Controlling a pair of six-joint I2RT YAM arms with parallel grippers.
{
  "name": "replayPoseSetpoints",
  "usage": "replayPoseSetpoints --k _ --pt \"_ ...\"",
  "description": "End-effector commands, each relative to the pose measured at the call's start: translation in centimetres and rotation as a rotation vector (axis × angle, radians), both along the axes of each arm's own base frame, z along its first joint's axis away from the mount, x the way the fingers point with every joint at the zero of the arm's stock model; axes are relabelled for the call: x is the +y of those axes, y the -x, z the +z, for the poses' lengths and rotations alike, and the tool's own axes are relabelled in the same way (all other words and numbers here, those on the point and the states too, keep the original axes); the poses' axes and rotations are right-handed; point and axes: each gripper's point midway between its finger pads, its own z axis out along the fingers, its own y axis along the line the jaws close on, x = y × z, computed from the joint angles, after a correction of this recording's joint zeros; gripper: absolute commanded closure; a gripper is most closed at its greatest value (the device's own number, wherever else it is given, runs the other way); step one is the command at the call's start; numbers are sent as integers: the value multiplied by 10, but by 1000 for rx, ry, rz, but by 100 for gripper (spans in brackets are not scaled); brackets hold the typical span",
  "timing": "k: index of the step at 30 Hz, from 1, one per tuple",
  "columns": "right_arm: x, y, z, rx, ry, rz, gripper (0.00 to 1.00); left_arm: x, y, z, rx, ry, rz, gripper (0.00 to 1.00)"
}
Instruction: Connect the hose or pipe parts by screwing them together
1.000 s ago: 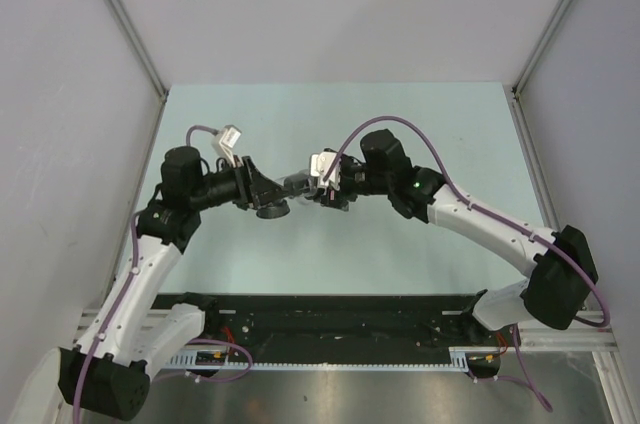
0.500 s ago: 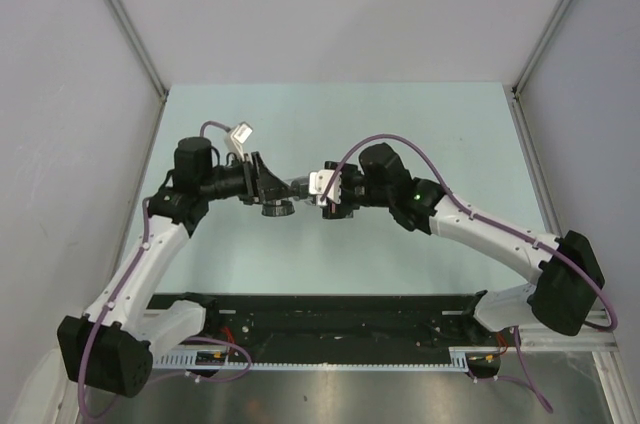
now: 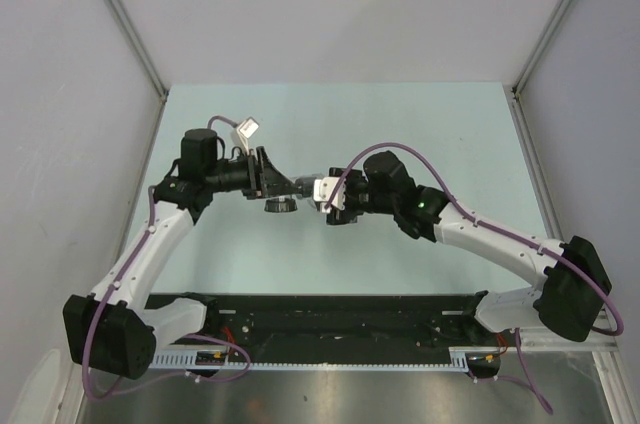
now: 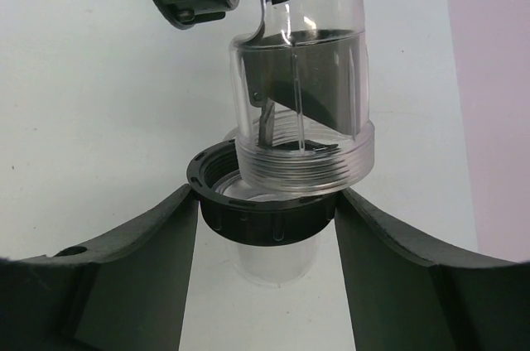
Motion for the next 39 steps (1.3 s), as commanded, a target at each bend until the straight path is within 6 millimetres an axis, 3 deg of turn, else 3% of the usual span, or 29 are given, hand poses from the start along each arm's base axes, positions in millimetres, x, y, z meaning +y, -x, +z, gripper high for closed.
replayPoseSetpoints --k 1,11,26,39 --pt "8 -7 37 -83 -108 4 78 -3 5 16 -49 35 -57 100" --pt "9 -3 37 -78 -115 29 78 -3 13 1 -17 29 -77 99" --pt "20 9 31 -63 -110 89 78 -5 8 -10 32 25 -95 100" --pt "30 15 27 -10 -135 109 80 -20 0 -23 59 -7 -139 100"
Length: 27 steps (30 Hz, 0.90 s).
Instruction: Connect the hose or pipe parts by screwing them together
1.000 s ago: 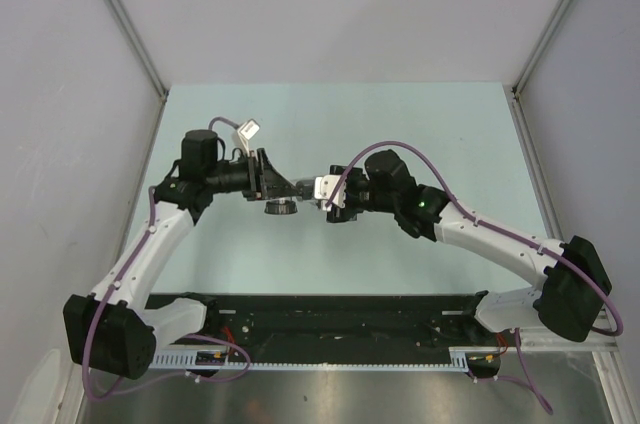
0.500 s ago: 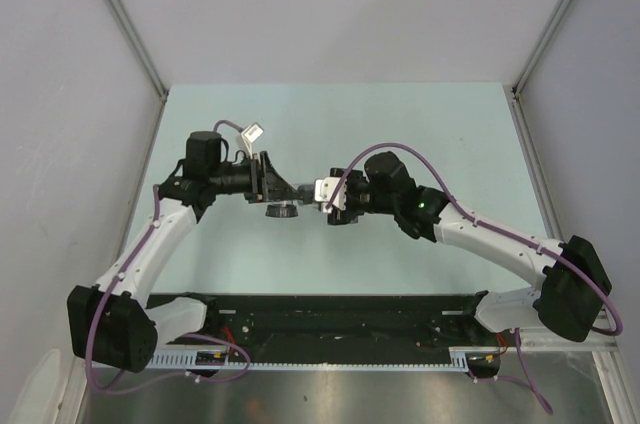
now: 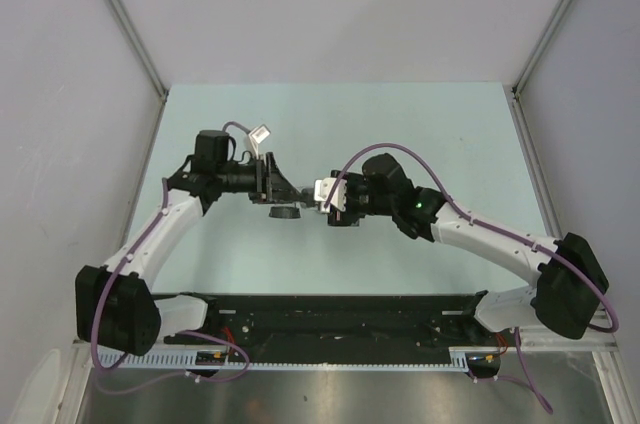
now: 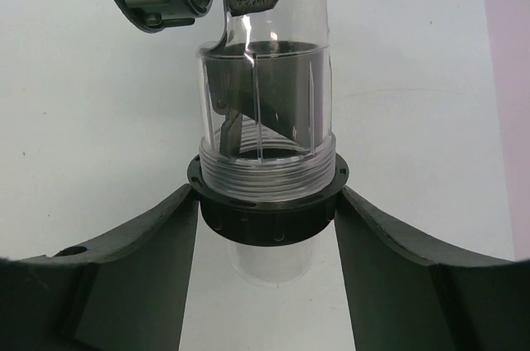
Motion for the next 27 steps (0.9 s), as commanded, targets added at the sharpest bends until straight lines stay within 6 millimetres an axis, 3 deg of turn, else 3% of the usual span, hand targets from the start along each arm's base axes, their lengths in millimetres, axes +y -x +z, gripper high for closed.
replayPoseSetpoints --k 1,14,21,27 --pt "34 15 40 -58 -144 119 80 -14 -6 6 -52 -15 -44 100" --pt "28 11 19 47 -110 54 88 -19 -17 -5 -22 -54 -19 100" --pt "29 10 31 126 -205 105 93 -25 -12 -5 -44 -30 -93 100" --pt "29 16 31 159 -209 155 96 -30 -10 -15 -63 -49 -130 100"
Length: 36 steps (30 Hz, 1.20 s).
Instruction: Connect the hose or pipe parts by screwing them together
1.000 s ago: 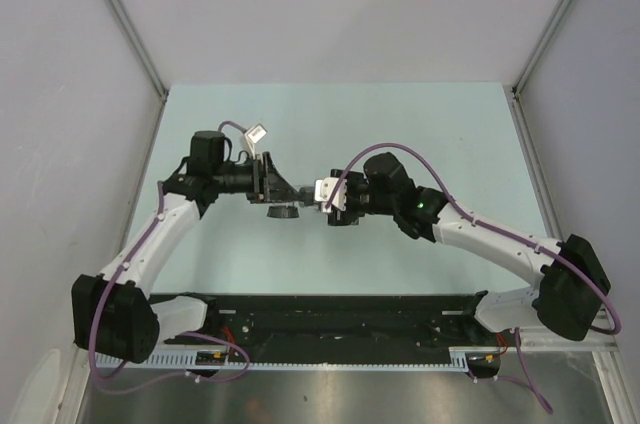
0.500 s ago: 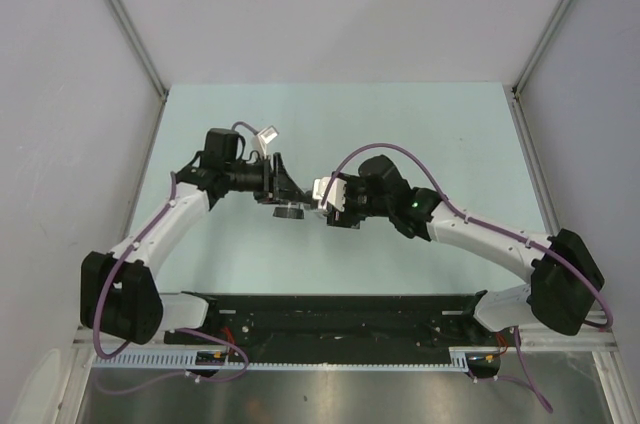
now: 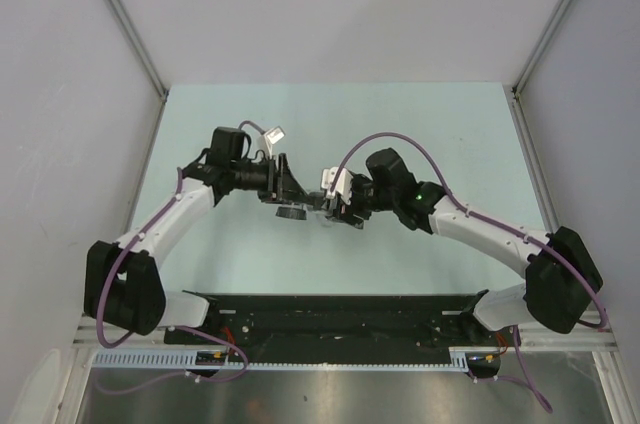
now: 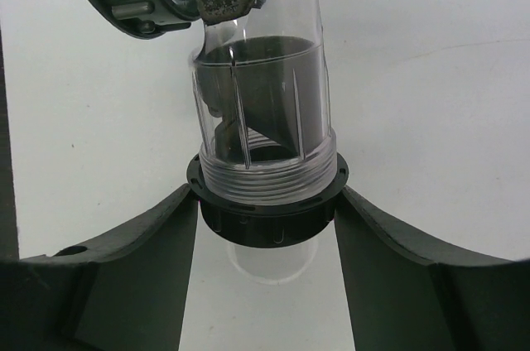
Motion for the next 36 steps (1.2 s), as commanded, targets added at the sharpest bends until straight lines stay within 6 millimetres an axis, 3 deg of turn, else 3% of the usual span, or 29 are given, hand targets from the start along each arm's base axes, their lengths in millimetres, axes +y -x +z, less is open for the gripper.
replayPoseSetpoints --k 1,6,12,24,36 --pt "42 20 61 -57 -228 198 96 -15 -2 5 -103 10 -83 99" --pt "41 30 48 -1 -201 235 97 -20 -1 -3 -114 -4 -119 100" --pt "43 39 51 23 -221 276 98 -24 -1 -8 -247 -40 -186 100" --pt "44 48 53 79 -248 305 100 -31 5 -13 -301 2 -290 99" --pt "39 50 57 182 -299 329 100 -43 25 -13 -420 76 -401 100"
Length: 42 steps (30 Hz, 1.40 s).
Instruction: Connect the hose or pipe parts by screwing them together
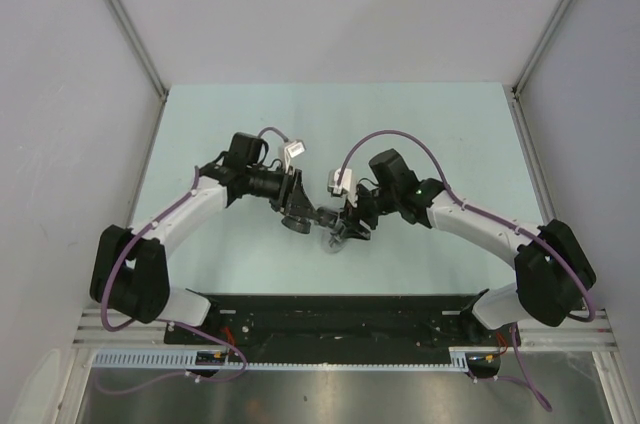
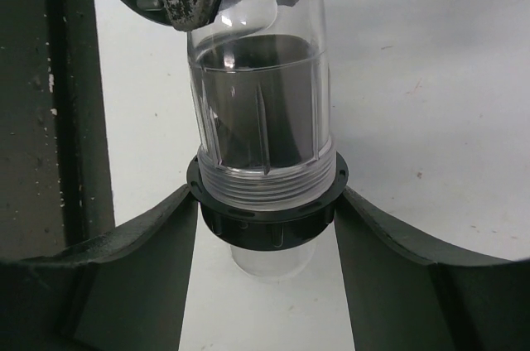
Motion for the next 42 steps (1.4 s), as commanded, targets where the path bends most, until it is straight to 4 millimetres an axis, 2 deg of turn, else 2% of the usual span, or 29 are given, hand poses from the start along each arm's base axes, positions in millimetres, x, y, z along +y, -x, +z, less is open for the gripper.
replayPoseSetpoints --k 1,11,20,26,34,42 --pt "52 23 91 -105 -359 261 100 -25 10 18 -256 135 -192 100" --pt "47 27 95 -63 -392 311 100 -34 31 11 -330 186 -328 100" --pt "42 27 102 -37 -444 355 100 -36 43 24 -441 303 -453 100" --pt "37 24 105 13 -474 370 100 -43 50 18 -531 323 -523 100" --pt "28 18 116 47 -515 376 100 -46 59 23 -659 352 -587 100" --pt "23 18 117 114 -534 393 100 -49 68 24 -798 337 -631 100"
